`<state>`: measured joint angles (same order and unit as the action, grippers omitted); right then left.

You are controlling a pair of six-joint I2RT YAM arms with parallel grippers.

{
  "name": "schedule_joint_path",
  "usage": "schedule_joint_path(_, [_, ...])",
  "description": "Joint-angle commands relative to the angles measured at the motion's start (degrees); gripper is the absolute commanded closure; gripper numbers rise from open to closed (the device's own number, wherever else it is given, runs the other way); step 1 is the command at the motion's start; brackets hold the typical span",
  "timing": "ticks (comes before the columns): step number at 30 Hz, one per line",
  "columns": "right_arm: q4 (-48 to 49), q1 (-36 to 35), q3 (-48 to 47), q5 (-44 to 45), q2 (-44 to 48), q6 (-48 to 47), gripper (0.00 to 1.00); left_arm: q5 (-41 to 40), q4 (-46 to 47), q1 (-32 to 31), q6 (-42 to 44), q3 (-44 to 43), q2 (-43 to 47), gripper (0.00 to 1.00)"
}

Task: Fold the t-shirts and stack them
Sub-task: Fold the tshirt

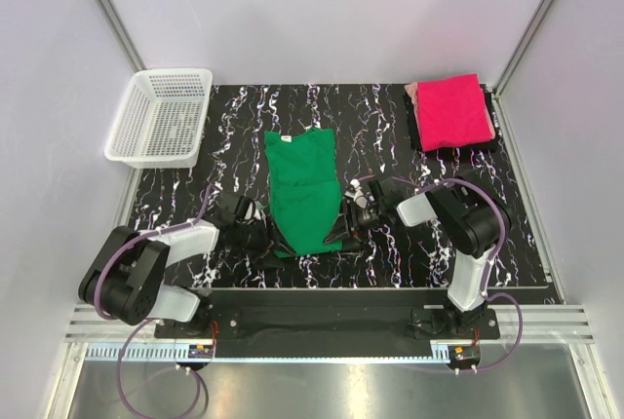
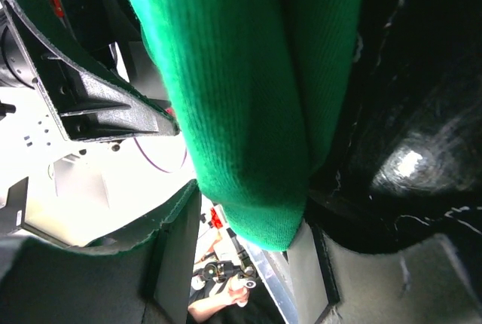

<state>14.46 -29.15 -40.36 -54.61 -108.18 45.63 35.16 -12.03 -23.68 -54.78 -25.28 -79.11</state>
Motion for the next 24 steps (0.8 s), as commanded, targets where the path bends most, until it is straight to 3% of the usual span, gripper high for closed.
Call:
schedule_joint_path(1, [-1.55,-1.17,2.39,11.37,-4.49,-1.16,0.45,-15.56,2.1,-0.4,2.49,5.06,-6.22,0.4])
schedule_joint_path(13, [5.93,-1.0,4.32,10.14,-6.08,2.54,0.46,-19.77,3.86,-0.4,0.03,6.03,-3.6,0.45])
schedule_joint_path(24, [4.53,-1.0,5.56,12.07,-4.23,2.19,0.5,-26.98,-4.23,-0.31,-0.67,4.89,0.45,0.52])
